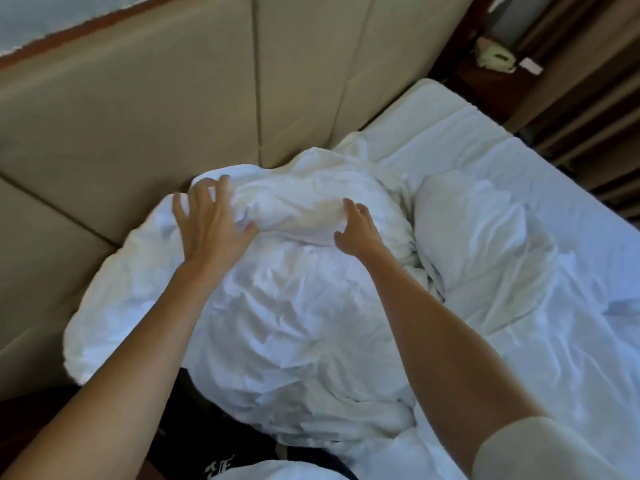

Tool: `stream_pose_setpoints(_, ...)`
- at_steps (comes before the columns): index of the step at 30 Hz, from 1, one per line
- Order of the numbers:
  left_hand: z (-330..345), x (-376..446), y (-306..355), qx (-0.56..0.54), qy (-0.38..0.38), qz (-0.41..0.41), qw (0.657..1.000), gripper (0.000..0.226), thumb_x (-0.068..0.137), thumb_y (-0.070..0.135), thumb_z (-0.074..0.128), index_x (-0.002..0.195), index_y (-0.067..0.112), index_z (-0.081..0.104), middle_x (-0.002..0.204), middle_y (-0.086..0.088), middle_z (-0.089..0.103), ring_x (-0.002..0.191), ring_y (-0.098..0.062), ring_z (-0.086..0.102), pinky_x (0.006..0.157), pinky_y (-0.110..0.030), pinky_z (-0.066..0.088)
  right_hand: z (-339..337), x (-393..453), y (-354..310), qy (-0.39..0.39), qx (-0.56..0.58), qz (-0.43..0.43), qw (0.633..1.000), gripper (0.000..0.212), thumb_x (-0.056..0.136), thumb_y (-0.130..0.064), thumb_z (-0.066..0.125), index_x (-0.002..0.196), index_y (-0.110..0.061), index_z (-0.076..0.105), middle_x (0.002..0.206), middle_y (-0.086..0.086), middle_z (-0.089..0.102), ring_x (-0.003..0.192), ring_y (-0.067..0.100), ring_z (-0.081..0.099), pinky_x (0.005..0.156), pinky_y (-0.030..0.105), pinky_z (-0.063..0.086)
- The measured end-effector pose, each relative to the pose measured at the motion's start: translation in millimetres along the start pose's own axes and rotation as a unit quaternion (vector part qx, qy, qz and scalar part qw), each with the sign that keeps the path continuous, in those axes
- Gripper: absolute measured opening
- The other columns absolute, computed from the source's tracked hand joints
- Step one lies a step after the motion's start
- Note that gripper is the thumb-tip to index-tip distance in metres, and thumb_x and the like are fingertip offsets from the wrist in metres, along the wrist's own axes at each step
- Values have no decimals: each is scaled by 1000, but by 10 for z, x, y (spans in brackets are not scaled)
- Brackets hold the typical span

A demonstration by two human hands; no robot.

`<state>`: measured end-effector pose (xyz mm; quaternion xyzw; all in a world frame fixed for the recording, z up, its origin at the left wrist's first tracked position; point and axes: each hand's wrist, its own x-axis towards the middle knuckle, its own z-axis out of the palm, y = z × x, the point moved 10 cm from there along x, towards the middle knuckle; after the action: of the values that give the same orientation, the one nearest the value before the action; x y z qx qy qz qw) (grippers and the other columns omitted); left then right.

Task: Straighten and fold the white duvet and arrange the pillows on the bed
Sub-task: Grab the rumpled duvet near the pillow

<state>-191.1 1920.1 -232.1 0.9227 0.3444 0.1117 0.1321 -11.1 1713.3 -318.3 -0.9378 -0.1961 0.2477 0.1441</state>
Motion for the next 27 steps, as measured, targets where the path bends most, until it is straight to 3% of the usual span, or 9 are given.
stream_pose_setpoints(6,838,254,1561,-3,-147,161,976,57,86,39,62,133,11,49,134,-11,48,123,-31,48,106,-44,29,-660,181,1049,65,13,64,996,75,85,-13,58,153,-16,25,154,11,31,142,30,32,113,37,31)
stream_pose_setpoints(12,1815,581,2645,68,-206,261,941,78,82,56,60,144,15,37,145,-5,39,134,-25,38,114,-47,19,-620,890,1458,32,4,-3,999,77,84,4,52,154,-15,23,153,13,30,141,31,33,113,36,33)
stream_pose_setpoints(15,2359,840,2851,107,-246,273,924,95,76,62,64,151,19,24,156,-6,26,144,-26,23,118,-53,9,-344,1319,1517,0,-24,-53,998,88,85,5,58,156,-15,10,161,11,11,149,30,18,118,36,25)
stream_pose_setpoints(19,3050,1113,2780,182,-323,255,893,131,66,68,72,155,25,-14,163,-11,-17,149,-35,-15,118,-59,-8,-116,1840,1715,-21,-58,-33,998,114,83,-17,75,155,-13,-15,162,19,-12,152,29,-6,123,40,9)
stream_pose_setpoints(21,3351,1241,2609,188,-367,204,888,139,65,59,80,154,23,-21,162,-16,-16,149,-42,-4,118,-56,0,-55,2128,1794,-21,-100,-29,994,130,76,-23,81,152,-16,-24,162,15,-19,151,27,-12,123,44,10)
stream_pose_setpoints(22,3444,1308,2525,189,-378,180,888,138,66,54,83,155,20,-17,162,-20,1,147,-43,13,117,-53,13,-9,2263,1828,-20,-117,-32,992,134,74,-25,83,151,-17,-26,162,13,-19,152,25,-12,123,45,11)
stream_pose_setpoints(24,3530,1440,2429,179,-366,171,897,106,73,44,82,150,12,17,141,-18,45,126,-37,49,96,-44,39,136,2467,1907,-29,-125,-24,991,133,73,-31,81,151,-20,-26,164,10,-12,152,23,-9,123,47,7)
stream_pose_setpoints(25,3510,1507,2439,164,-337,195,906,75,79,38,77,136,12,35,127,-15,56,113,-35,56,83,-40,40,224,2533,1944,-39,-129,-14,991,128,75,-34,79,153,-21,-22,164,9,-5,152,23,-4,123,47,5)
stream_pose_setpoints(27,3309,1610,2485,144,-259,249,922,32,91,27,60,116,14,44,110,-12,63,99,-34,61,70,-37,35,343,2605,2038,-37,-135,15,990,101,82,-36,70,156,-23,2,159,9,23,148,28,21,120,44,17)
